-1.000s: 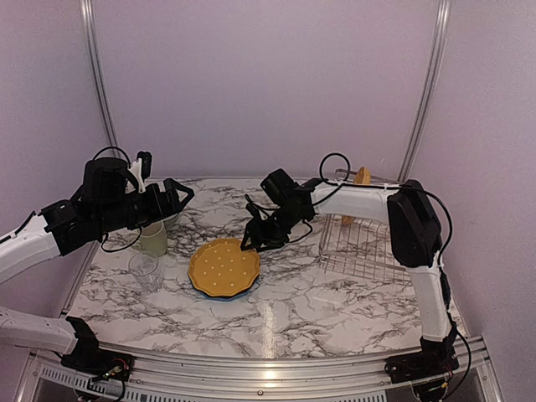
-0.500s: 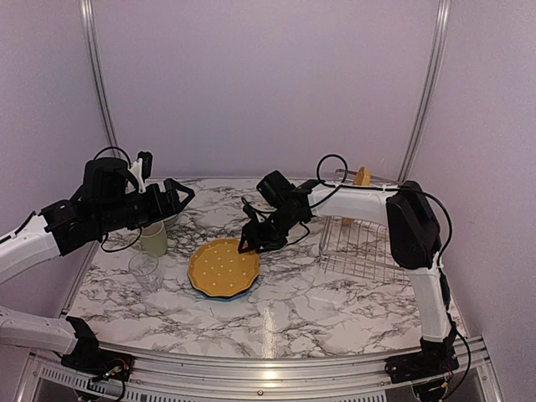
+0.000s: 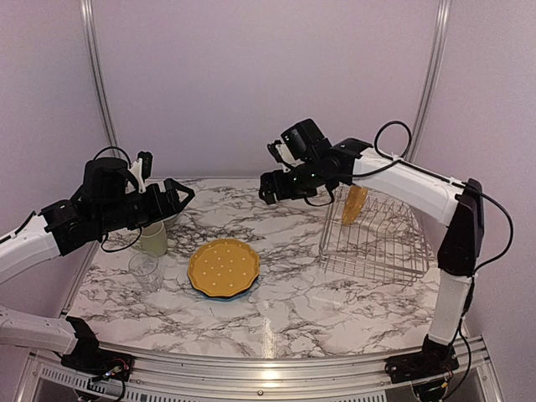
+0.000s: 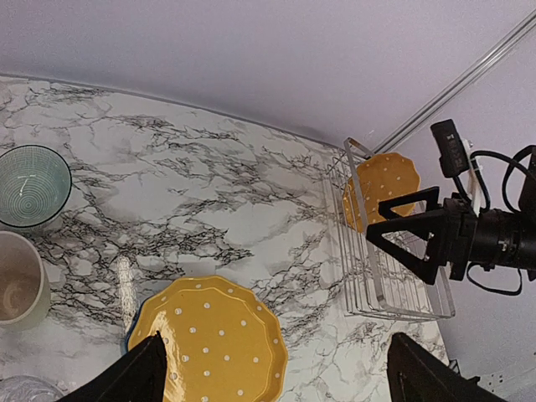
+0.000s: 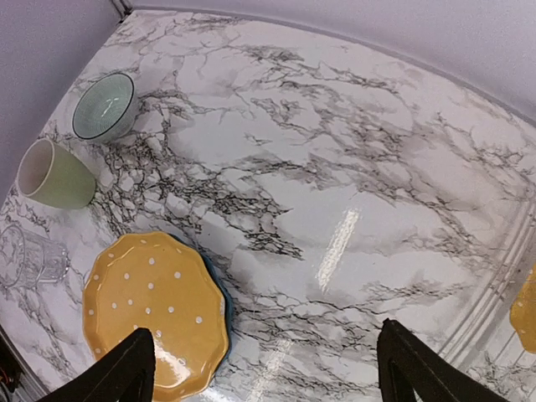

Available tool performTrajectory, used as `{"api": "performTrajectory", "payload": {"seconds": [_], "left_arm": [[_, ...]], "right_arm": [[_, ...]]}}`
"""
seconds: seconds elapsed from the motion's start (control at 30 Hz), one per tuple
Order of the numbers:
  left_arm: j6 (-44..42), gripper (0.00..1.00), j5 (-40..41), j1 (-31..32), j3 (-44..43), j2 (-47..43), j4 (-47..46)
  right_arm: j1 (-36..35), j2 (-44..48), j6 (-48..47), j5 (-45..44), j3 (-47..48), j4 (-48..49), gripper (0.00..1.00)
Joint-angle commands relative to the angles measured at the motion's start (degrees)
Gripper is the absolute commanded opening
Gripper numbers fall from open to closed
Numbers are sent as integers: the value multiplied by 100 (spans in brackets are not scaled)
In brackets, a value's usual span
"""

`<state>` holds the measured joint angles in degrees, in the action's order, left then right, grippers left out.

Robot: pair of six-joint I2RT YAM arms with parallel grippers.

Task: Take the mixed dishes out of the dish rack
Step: Grab the plate from the dish rack.

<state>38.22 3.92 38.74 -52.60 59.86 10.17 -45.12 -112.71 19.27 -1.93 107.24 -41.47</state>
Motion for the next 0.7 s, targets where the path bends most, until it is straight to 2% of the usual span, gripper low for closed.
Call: {"api": "performTrajectory", "payload": {"seconds": [0.0,0.17,0.27,0.47,0.67], "left_arm": [[-75,94,-5,4,13,-7,11],[-77,94,-6,2,-3,15,2],[-82,94,-27,4,-13,28,-22],[-104,94,-90,2,-65,64,-27],[-126,94,0,2,-11,-73,69]], "right_arm": [[328,835,-27,-1372,-497,117,89],[898,1629,528,-2330,-1284,499,90],[1244,1801,1322,-2994,-1454,308,95],[1984,1472,2247,-2998,-1288,-402,95],[2328,847,2342,-2657,-909,-545,93]]}}
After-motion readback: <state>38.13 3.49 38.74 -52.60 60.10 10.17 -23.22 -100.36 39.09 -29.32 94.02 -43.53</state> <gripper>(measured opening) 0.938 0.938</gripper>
